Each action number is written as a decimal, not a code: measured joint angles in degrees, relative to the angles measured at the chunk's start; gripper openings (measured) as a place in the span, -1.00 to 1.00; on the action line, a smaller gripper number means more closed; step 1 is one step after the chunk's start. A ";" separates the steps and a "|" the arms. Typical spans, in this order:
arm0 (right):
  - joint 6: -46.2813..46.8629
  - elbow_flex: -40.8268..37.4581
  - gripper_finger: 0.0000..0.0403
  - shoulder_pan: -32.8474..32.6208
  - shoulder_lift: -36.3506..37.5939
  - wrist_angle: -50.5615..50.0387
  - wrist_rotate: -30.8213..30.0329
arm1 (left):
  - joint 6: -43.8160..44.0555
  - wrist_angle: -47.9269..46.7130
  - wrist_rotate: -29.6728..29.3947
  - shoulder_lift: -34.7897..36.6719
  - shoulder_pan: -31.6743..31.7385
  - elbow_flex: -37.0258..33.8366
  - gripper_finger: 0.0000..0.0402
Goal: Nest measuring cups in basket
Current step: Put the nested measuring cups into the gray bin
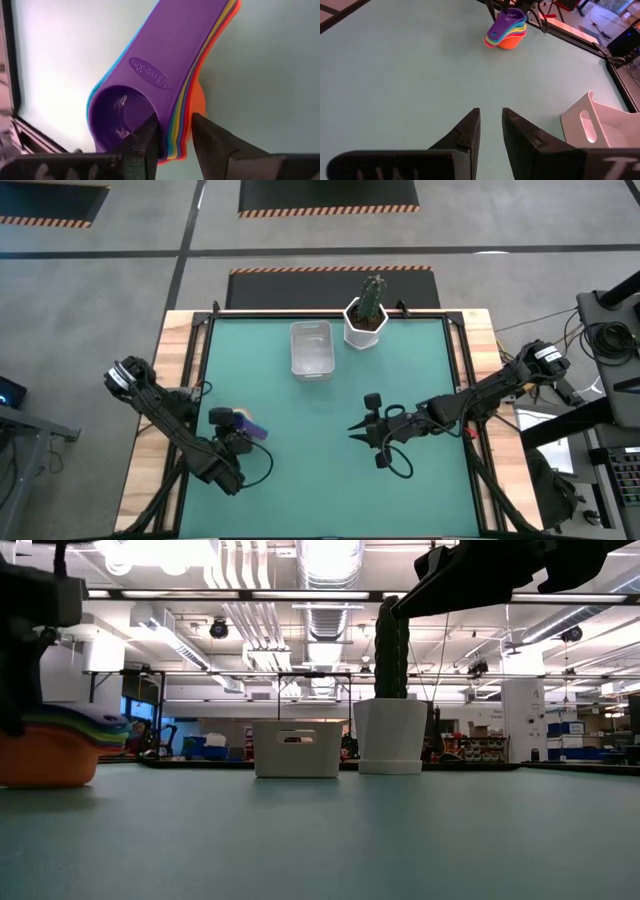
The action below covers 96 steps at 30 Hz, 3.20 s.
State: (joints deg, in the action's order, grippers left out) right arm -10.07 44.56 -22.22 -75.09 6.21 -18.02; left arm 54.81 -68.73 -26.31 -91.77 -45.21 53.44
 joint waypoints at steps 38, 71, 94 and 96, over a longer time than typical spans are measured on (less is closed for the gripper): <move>0.02 -0.02 -0.66 0.00 0.00 -0.62 0.00 | 4.47 1.71 -0.30 0.04 0.04 -1.78 -0.98; 1.46 -0.02 -0.66 0.00 0.00 -1.74 0.00 | 11.09 -1.60 -0.92 1.97 -1.84 -0.93 -0.49; -0.66 5.77 -0.66 19.17 -0.05 -1.23 13.40 | 38.06 16.31 2.59 38.95 0.90 -23.35 -0.74; 1.41 7.56 -0.66 21.59 -1.33 -1.11 15.37 | 36.83 16.23 0.50 38.75 0.90 -23.17 -0.71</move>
State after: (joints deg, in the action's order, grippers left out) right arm -8.66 52.12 -0.63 -76.42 5.10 -2.66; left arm 91.65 -52.50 -25.80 -53.02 -44.31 30.27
